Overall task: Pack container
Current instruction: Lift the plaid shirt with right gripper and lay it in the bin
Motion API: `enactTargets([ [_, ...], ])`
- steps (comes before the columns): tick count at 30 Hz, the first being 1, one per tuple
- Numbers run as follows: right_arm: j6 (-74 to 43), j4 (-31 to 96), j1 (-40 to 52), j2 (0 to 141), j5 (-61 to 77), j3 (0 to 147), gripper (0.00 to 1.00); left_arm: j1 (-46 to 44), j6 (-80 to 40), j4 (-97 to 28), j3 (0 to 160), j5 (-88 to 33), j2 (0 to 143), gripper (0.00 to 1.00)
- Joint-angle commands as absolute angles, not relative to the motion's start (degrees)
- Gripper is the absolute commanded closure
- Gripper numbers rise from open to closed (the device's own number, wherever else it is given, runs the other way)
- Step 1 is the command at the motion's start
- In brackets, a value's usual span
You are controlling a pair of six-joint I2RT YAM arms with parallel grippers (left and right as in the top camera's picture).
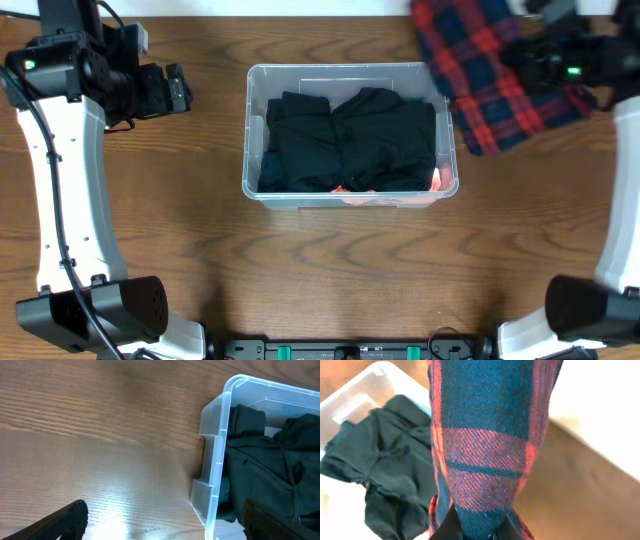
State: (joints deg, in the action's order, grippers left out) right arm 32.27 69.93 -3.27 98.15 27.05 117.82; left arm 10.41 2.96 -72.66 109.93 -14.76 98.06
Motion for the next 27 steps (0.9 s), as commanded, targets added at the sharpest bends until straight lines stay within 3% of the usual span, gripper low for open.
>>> enactTargets([
  [1,39.2,68.1,4.51,96.29,20.99,118.87,0.99,10.55,3.11,-72.69,109.6,-14.33,98.54,0.02],
  [13,53.6,66.74,25.47,100.12,8.56,118.83,0.99,10.55,3.11,-73.03,109.6,-14.33,98.54,0.02],
  [27,59.75,75.66,29.23,104.12,8.21,118.78,0.99,10.55,3.11,-72.93,109.6,-14.33,98.54,0.02],
])
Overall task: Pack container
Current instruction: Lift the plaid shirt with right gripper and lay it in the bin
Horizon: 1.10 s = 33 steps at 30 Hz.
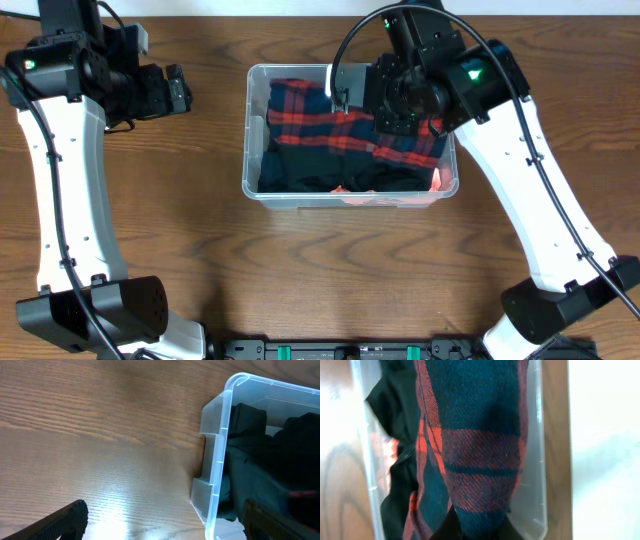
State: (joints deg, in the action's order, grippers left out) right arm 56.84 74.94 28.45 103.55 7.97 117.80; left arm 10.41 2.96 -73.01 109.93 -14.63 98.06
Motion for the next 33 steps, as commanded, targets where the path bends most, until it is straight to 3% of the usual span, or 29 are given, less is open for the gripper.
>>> enactTargets([
  [1,60.38,76.47,29.52,104.18,8.4,118.78,0.99,10.55,3.11,-72.82,109.6,-14.33,98.54,0.02],
  [20,55.66,81.01,32.64,105.32,9.04,118.69,0.99,10.55,3.11,-72.82,109.6,-14.33,98.54,0.02],
  [27,50.78,75.44,32.16,109.27,8.99,118.69,0.69,10.55,3.11,-72.84,109.6,-14.33,98.54,0.02],
  [30,50.78,73.38,31.66,111.87,8.93,118.69,0.44,10.55,3.11,-72.82,109.6,-14.33,98.54,0.02],
  [33,50.76,70.11,30.85,114.69,6.81,118.69,0.3,10.55,3.11,-72.79,109.6,-14.33,98.54,0.02],
])
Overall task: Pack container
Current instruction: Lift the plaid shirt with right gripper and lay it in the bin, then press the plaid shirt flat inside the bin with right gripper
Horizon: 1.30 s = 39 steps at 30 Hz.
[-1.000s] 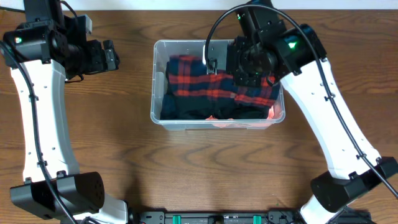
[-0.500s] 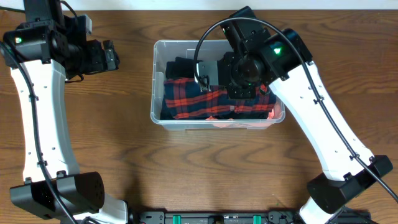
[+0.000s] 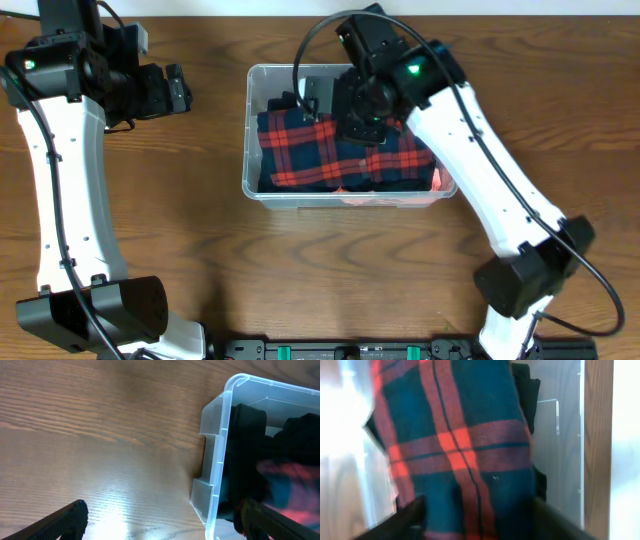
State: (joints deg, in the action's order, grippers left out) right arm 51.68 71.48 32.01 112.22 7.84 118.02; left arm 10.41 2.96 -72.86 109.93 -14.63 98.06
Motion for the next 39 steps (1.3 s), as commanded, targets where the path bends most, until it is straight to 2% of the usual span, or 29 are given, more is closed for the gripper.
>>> enactTargets([
  [1,50.76,68.62,30.52,115.33,5.8,118.69,0.27,10.55,3.11,-72.79,109.6,-14.33,98.54,0.02],
  [2,50.68,66.59,30.11,115.79,4.78,118.69,0.23,10.55,3.11,-72.79,109.6,-14.33,98.54,0.02],
  [5,46.17,59.05,28.91,115.83,3.29,118.83,0.21,10.55,3.11,-72.69,109.6,-14.33,98.54,0.02],
  [11,31.73,54.02,27.09,113.89,3.33,120.49,0.24,10.55,3.11,-72.55,109.6,-14.33,98.54,0.02],
  [15,23.75,55.83,27.07,114.08,5.19,119.96,0.44,10.55,3.11,-72.53,109.6,-14.33,98.54,0.02],
  [18,19.88,58.35,27.42,114.48,8.21,119.04,0.7,10.55,3.11,-72.38,109.6,-14.33,98.54,0.02],
  [23,9.5,65.41,27.55,115.42,8.19,118.67,0.98,10.55,3.11,-72.4,109.6,-14.33,98.54,0.02],
  [30,2.07,71.2,27.75,115.44,7.77,112.12,0.99,10.55,3.11,-72.4,109.6,-14.33,98.54,0.02],
  [39,-1.61,56.95,27.29,115.44,7.29,92.2,0.99,10.55,3.09,-72.4,109.6,-14.35,98.54,0.02],
])
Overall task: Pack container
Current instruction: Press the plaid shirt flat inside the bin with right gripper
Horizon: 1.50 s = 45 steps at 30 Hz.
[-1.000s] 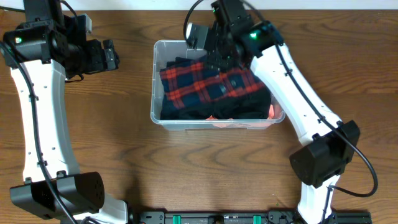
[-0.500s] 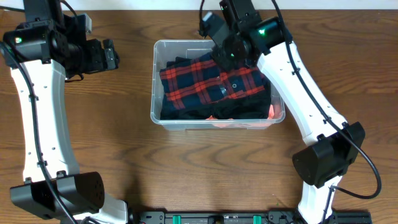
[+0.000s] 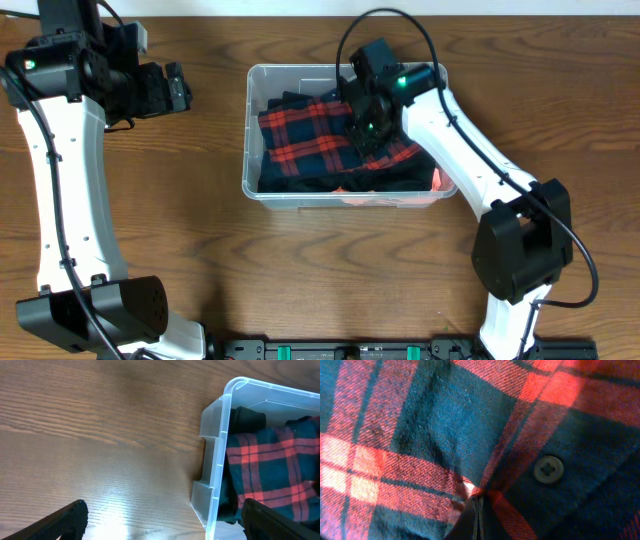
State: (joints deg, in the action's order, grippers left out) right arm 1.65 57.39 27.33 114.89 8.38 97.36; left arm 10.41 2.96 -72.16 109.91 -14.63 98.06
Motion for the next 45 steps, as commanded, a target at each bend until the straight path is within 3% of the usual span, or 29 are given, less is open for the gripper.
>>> enactTargets([
  [1,-1.72,56.34,27.14,115.44,7.31,91.18,0.99,10.55,3.09,-72.4,109.6,-14.35,98.54,0.02],
  [16,-1.65,60.18,24.71,109.51,7.57,101.19,0.96,10.55,3.09,-72.38,109.6,-14.35,98.54,0.02],
  [31,-2.94,61.45,23.38,109.38,-2.44,90.59,0.97,10.55,3.11,-72.38,109.6,-14.35,98.54,0.02],
  [40,-1.37,59.72,20.03,108.09,3.01,93.17,0.99,10.55,3.09,-71.44,109.6,-14.35,98.54,0.02],
  [43,-1.13,60.38,20.05,105.95,3.49,97.45,0.96,10.55,3.09,-71.16,109.62,-14.33,98.52,0.02],
  [45,-0.67,61.34,20.1,104.42,3.53,100.79,0.87,10.55,3.09,-71.05,109.62,-14.33,98.48,0.02],
])
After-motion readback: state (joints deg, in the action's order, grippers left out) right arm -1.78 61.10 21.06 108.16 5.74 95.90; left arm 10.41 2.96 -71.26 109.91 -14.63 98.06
